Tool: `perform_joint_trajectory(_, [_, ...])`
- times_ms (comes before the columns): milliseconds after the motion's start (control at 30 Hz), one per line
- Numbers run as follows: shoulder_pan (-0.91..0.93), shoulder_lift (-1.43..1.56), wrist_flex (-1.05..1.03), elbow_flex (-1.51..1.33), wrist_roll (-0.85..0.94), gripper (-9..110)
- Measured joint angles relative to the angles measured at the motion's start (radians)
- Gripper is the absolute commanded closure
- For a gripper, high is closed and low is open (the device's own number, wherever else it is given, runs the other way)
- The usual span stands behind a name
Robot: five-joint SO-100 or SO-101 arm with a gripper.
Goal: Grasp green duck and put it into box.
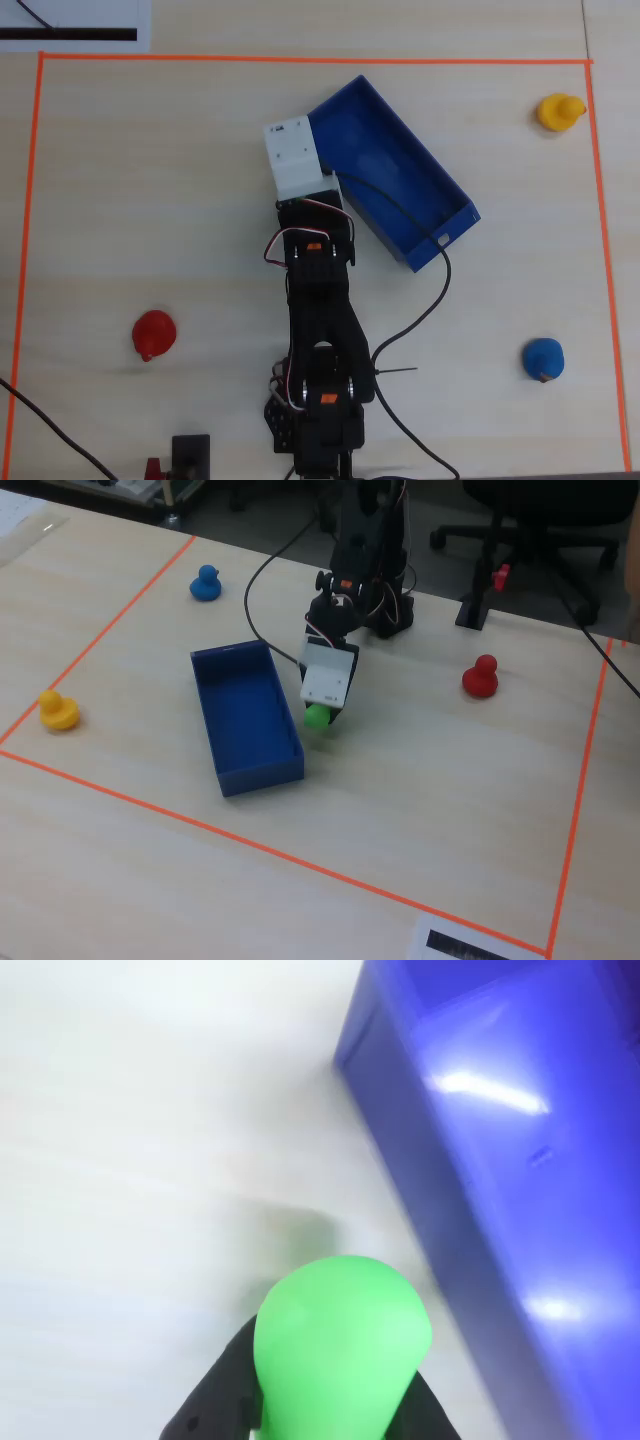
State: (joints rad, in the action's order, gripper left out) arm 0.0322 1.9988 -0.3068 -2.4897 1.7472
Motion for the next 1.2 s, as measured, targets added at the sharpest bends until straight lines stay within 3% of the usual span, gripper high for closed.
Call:
perform_joint_trajectory(300, [0.051, 0.176, -0.411, 0.319, -0.087, 101])
perform_joint_trajectory(700, [0.293, -0.367, -0.31, 0.739, -0.081, 101])
perform_joint_trajectory(933, [0.304, -0.476, -0.281, 0.744, -0.081, 101])
perform_joint_trajectory(1200, [0.305, -0.477, -0.183, 0.561, -0.058, 101])
